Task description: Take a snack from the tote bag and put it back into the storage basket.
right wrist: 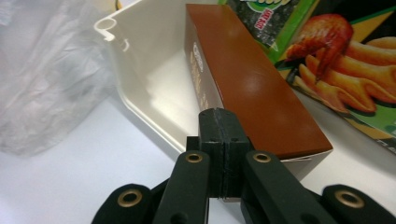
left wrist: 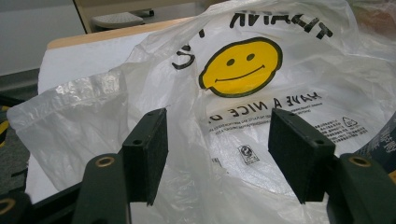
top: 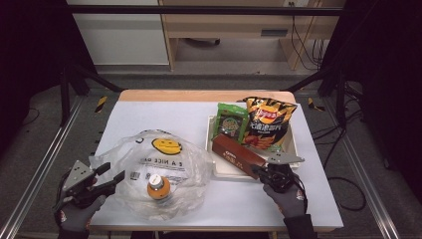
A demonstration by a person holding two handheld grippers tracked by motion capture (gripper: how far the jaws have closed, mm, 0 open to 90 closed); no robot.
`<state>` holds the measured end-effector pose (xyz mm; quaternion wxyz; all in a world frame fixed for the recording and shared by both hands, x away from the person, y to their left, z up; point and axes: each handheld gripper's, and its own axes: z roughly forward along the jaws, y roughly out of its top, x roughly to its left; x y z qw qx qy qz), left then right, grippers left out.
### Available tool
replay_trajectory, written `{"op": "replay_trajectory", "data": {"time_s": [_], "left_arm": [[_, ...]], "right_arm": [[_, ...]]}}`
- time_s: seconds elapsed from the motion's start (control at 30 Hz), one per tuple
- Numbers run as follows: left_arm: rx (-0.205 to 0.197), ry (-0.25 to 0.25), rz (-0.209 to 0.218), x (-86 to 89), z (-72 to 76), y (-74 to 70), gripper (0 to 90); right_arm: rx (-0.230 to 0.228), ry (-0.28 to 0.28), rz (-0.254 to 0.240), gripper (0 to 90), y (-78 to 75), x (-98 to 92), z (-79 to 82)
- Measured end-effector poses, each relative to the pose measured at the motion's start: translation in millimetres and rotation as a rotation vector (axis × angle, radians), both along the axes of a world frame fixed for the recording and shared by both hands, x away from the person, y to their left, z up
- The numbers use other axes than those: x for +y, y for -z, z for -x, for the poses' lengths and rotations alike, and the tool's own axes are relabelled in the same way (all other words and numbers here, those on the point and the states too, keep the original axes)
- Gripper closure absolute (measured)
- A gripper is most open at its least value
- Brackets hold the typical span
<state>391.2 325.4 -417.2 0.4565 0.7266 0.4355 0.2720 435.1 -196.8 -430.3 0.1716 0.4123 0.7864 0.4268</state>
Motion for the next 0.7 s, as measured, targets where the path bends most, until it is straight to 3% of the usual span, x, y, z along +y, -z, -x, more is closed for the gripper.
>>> {"op": "replay_trajectory", "data": {"time_s": [0.27,0.7], "left_arm": [[0.004,0.003,-0.005,-0.4,-0.4,0.7,37.4],[0.005,0.004,-0.004,-0.6,-0.6,1.0,37.5]], "right_arm": [[-0.004,0.067,0.020,89.7,1.3,-5.6,-3.2],[0.030,0.161,0.080,87.9,13.3,-7.6,-14.3]]}}
